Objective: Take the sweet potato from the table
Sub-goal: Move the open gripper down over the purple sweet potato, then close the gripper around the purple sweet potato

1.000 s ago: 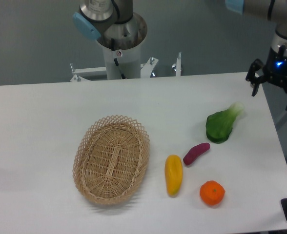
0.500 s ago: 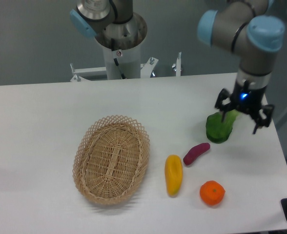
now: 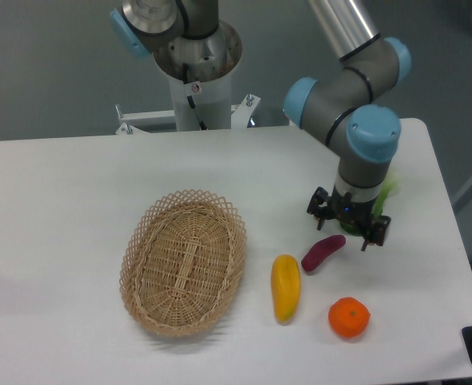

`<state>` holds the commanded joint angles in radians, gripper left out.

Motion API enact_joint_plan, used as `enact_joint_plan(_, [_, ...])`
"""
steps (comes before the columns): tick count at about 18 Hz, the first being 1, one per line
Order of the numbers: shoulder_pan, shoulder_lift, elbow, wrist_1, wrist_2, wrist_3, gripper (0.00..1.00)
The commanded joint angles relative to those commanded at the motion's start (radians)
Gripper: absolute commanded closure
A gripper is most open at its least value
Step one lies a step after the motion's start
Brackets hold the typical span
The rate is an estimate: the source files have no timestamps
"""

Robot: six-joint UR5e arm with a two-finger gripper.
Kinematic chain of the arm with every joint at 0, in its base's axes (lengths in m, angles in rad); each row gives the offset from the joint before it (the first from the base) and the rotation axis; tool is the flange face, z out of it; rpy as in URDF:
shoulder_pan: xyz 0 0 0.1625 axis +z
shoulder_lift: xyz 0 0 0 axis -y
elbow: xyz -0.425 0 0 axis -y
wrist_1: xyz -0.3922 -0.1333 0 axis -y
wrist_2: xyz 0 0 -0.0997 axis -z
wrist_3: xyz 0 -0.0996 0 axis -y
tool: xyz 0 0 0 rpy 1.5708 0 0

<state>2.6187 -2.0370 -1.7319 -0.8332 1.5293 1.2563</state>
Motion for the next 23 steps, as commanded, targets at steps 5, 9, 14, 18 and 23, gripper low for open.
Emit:
enact_joint_plan(5, [-0.012, -0.025, -0.044, 0.098, 0.029, -0.002, 0.0])
enact_joint_plan(9, [-0.014, -0.034, -0.061, 0.131, 0.031, 0.002, 0.0])
enact_joint_plan(14, [-0.023, -0.052, -0.058, 0.131, 0.058, 0.002, 0.0])
enact_joint_plan(18, [-0.026, -0.052, -0.055, 0.132, 0.069, 0.003, 0.34])
enact_joint_plan(23, [-0.026, -0.051, -0.043, 0.131, 0.068, 0.005, 0.69])
